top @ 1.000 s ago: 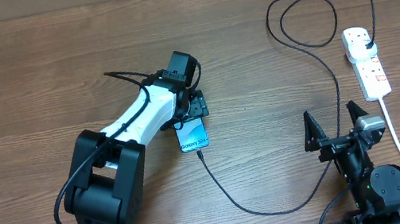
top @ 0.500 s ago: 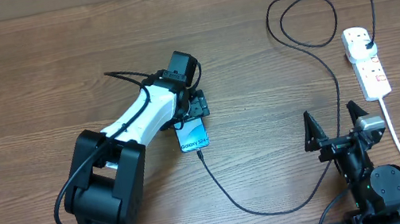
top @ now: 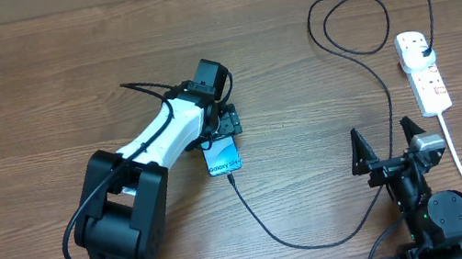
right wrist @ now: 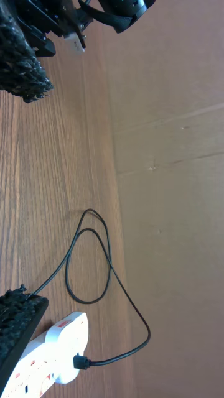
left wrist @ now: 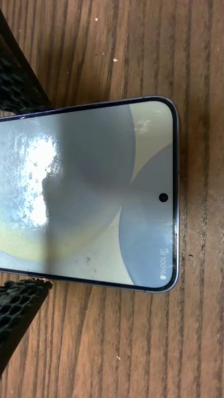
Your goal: Plug charger to phone and switch on socket
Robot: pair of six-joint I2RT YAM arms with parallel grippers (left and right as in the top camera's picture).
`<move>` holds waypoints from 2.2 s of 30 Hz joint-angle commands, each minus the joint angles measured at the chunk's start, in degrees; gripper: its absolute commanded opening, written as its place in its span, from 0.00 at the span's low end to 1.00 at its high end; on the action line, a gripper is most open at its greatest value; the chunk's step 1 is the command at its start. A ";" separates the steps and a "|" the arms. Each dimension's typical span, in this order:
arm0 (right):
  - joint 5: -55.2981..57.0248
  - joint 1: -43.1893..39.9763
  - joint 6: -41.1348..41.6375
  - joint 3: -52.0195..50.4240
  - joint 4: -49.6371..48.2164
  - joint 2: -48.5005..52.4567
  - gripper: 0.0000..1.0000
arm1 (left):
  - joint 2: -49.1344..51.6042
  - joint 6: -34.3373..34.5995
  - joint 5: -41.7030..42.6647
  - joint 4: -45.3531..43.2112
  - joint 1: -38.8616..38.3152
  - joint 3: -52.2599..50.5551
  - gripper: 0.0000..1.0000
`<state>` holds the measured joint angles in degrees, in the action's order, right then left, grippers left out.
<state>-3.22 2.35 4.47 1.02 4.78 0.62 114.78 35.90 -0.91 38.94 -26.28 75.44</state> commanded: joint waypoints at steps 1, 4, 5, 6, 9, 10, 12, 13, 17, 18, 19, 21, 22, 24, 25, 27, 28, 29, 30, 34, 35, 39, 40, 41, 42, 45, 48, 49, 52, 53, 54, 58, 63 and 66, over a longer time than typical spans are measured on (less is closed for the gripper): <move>-0.31 0.26 -0.04 -0.57 -0.17 -0.46 1.00 | 3.23 0.31 0.72 -0.02 0.00 -1.88 0.87; -0.31 0.26 -0.04 -0.57 -0.17 -0.46 1.00 | 3.23 0.31 0.72 -0.07 0.00 -1.88 0.87; -0.31 0.26 -0.04 -0.57 -0.17 -0.46 1.00 | 3.23 0.31 0.72 -0.09 0.00 -1.88 0.87; -0.31 0.26 -0.04 -0.57 -0.17 -0.46 1.00 | 3.23 0.31 0.72 -0.20 0.00 -1.88 0.88; -0.31 0.26 -0.04 -0.57 -0.17 -0.46 1.00 | 3.23 0.31 0.72 -0.24 0.00 -1.88 0.88; -0.31 0.26 -0.04 -0.57 -0.17 -0.46 1.00 | 3.23 0.31 0.72 -0.24 0.00 -1.88 0.87; -0.31 0.26 -0.04 -0.57 -0.17 -0.46 1.00 | 3.23 0.31 0.72 -0.22 0.02 -1.88 0.88; -0.31 0.26 -0.04 -0.57 -0.17 -0.46 1.00 | 3.23 0.31 0.72 -0.22 0.00 -1.88 0.88; -0.31 0.26 -0.04 -0.57 -0.17 -0.46 1.00 | 3.23 0.31 0.70 -0.22 0.00 -1.88 0.87; -0.31 0.26 -0.04 -0.57 -0.17 -0.46 1.00 | 3.23 0.31 0.72 -0.22 0.00 -1.88 0.87; -0.31 0.26 -0.04 -0.57 -0.17 -0.46 1.00 | 3.23 0.33 0.72 -0.22 0.00 -1.88 0.87; -0.31 0.26 -0.04 -0.57 -0.17 -0.46 1.00 | 3.23 0.33 0.72 -0.26 0.00 -1.88 0.87; -0.31 0.26 -0.04 -0.57 -0.17 -0.46 1.00 | 3.23 0.33 0.72 -0.20 0.00 -1.88 0.87; -0.31 0.26 -0.04 -0.57 -0.17 -0.46 1.00 | 3.23 0.28 0.57 0.07 0.00 -1.88 0.86; -0.31 0.26 -0.04 -0.57 -0.17 -0.46 1.00 | 3.23 0.28 0.44 0.22 0.00 -1.88 0.85; -0.31 0.26 -0.04 -0.57 -0.17 -0.46 1.00 | 3.23 0.24 0.39 0.26 0.00 -1.88 0.81; -0.31 0.26 -0.04 -0.57 -0.17 -0.46 1.00 | 3.23 0.28 0.42 0.22 0.00 -1.88 0.80; -0.31 0.26 -0.04 -0.57 -0.17 -0.46 1.00 | 3.23 0.31 0.44 0.13 0.00 -1.88 0.78; -0.31 0.26 -0.04 -0.57 -0.17 -0.46 1.00 | 3.23 0.33 0.48 -0.02 0.00 -1.88 0.77; -0.31 0.26 -0.04 -0.57 -0.17 -0.46 1.00 | 3.23 0.33 0.48 -0.13 0.00 -1.88 0.77; -0.31 0.26 -0.04 -0.57 -0.17 -0.46 1.00 | 3.23 0.33 0.46 -0.02 0.00 -1.88 0.77; -0.31 0.26 -0.04 -0.57 -0.17 -0.46 1.00 | 3.23 0.31 0.52 0.81 0.00 -1.88 0.90; -0.31 0.26 -0.04 -0.57 -0.17 -0.46 1.00 | 3.23 0.33 0.59 1.11 0.00 -1.88 0.92; -0.31 0.26 -0.04 -0.57 -0.17 -0.46 1.00 | 3.23 0.31 0.98 1.31 0.00 -1.88 0.93; -0.31 0.26 -0.04 -0.57 -0.17 -0.46 1.00 | 3.23 0.31 1.66 1.55 0.00 -1.88 0.93; -0.31 0.26 -0.04 -0.57 -0.15 -0.46 1.00 | 3.54 0.31 1.95 1.70 -0.02 -1.88 0.89; -0.31 0.26 -0.04 -0.57 -0.17 -0.46 1.00 | 4.63 0.33 1.99 1.55 0.00 -1.86 0.86; -0.31 0.26 -0.04 -0.57 -0.17 -0.46 1.00 | 4.96 0.33 2.03 1.57 0.00 -1.79 0.86; -0.31 0.26 -0.04 -0.57 -0.17 -0.46 1.00 | 5.35 0.35 2.29 1.53 0.07 -1.75 0.84; -0.31 0.26 -0.04 -0.57 -0.17 -0.46 1.00 | 5.33 0.37 2.29 1.51 0.07 -1.68 0.82; -0.31 0.26 -0.04 -0.57 -0.17 -0.46 1.00 | 5.33 0.37 2.32 1.53 0.07 -1.51 0.82; -0.31 0.26 -0.04 -0.57 -0.17 -0.46 1.00 | 5.33 0.57 2.45 1.27 0.07 -1.36 0.82; -0.31 0.26 -0.04 -0.57 -0.17 -0.46 1.00 | 5.33 0.52 2.38 0.31 0.79 -1.29 0.82; -0.31 0.26 -0.04 -0.57 -0.17 -0.46 1.00 | 5.33 0.50 2.45 -0.20 1.53 -1.29 0.82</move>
<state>-3.20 2.35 4.49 1.02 4.78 0.64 115.20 35.92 -1.34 40.16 -26.00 75.85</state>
